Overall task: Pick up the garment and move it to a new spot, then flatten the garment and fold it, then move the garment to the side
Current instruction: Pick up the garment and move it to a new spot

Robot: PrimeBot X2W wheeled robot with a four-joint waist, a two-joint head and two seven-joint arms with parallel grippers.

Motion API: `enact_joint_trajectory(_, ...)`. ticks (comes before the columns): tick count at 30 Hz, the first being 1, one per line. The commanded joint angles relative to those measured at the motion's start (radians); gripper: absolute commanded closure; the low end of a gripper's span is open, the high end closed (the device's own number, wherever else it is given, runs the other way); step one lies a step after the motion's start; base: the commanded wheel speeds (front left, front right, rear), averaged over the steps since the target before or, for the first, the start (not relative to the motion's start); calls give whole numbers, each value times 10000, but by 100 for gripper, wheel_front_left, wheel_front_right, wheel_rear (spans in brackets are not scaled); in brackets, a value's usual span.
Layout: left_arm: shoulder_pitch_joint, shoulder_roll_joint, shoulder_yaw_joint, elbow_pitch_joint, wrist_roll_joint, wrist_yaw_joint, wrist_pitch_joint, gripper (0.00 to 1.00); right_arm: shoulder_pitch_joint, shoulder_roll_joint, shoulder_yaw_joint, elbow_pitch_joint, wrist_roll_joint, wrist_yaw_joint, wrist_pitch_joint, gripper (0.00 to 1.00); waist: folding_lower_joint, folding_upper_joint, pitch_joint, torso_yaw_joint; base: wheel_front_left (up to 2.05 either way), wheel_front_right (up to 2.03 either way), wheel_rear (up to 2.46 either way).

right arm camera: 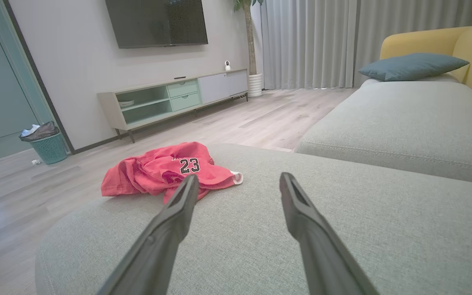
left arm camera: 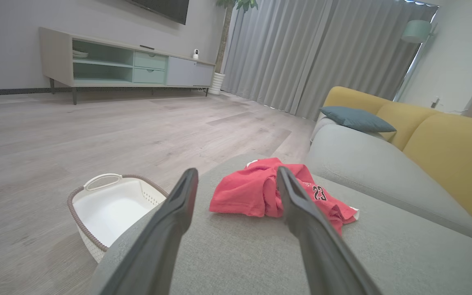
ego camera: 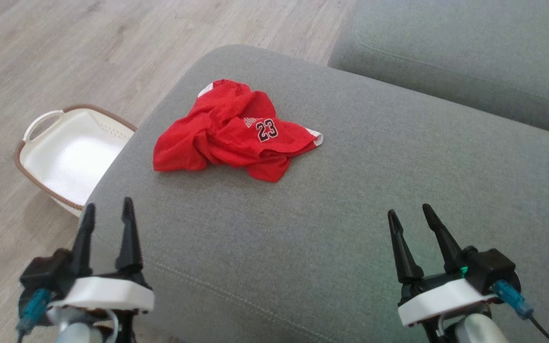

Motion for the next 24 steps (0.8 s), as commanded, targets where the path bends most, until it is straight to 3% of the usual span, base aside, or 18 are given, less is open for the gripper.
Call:
enact_joint_trajectory(1, -268, 68, 509, -383, 115, -54, -53, 0, -119, -35, 232, -305, 55, 63, -110, 0, 0, 0, 72, -40, 0, 0, 0)
enact_joint_trajectory(9, -913, 146, 1338, -466, 304, -335, -53, 0, -376, -35, -57, -425, -334, 63, -107, 0, 0, 0, 831, -254, 0, 0, 0)
enact_joint_trajectory(14, -2121, 768, 1458, 508, 461, -704, -51, 0, -791, -35, -748, -967, -1014, 63, 197, 0, 0, 0, 1711, -430, 0, 0, 0)
enact_joint_trajectory(20, -4387, 1843, 605, 2369, 202, -1054, 1308, 0, -1291, -35, -1904, -2447, -1941, 63, 1021, 0, 0, 0, 2824, -664, 0, 0, 0)
enact_joint_trajectory(24, -6013, 2857, -1105, 3727, -859, -1110, 2503, 0, -1761, -35, -2567, -3811, -2400, 63, 1723, 0, 0, 0, 3617, -994, 0, 0, 0)
